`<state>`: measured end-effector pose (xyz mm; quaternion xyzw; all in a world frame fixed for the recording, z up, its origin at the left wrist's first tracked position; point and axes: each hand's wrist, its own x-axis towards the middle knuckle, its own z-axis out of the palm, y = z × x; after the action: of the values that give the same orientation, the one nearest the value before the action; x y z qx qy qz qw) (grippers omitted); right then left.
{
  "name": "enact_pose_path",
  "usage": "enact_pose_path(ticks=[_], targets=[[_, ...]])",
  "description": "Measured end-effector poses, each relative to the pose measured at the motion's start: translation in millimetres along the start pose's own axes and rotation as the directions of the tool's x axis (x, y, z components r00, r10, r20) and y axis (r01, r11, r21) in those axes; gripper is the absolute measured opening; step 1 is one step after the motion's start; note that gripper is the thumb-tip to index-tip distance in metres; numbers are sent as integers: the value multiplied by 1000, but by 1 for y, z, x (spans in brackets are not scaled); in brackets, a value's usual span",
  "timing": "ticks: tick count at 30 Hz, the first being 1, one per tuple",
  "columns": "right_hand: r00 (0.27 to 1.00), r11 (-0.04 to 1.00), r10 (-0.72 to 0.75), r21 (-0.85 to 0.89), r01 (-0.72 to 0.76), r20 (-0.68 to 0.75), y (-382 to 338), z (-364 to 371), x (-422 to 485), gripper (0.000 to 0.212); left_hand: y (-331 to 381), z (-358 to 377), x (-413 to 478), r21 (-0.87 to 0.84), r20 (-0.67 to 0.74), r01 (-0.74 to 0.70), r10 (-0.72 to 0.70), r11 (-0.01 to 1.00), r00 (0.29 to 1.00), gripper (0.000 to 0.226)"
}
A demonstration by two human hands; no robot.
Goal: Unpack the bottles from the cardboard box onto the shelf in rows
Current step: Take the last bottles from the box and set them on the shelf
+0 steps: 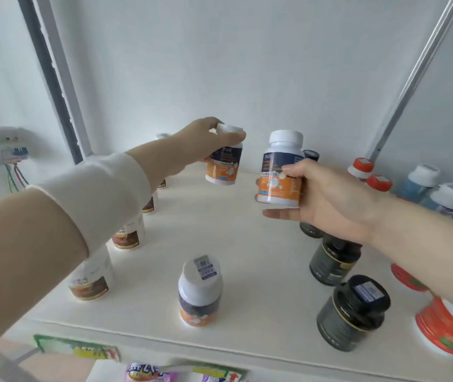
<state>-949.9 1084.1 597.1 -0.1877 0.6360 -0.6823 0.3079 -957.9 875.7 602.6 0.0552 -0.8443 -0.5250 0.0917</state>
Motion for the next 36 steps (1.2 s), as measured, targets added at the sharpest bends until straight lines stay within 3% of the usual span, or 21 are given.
enact_pose_path(ticks=[4,9,13,18,25,36], targets=[[1000,997,-15,-81,17,24,8,0,23,26,-12,0,26,47,38,19,-21,999,999,30],[997,965,-20,-263,0,-76,23,-8,64,15,-22,-6,60,72,126,14,-23,997,992,33],[993,889,-42,-457,-13,-109,25,-12,90,45,-33,-12,84,71,213,32,-46,997,976,35],[987,814,-61,-580,-36,-147,26,-7,116,49,-46,-11,106,182,257,-51,2,982,966,26],[966,760,-113,-646,-66,-231,44,1,138,61,-55,-5,127,270,300,-109,23,957,954,31],[950,705,-126,-699,-117,-286,56,5,148,61,-62,-2,136,332,310,-111,3,937,951,32]])
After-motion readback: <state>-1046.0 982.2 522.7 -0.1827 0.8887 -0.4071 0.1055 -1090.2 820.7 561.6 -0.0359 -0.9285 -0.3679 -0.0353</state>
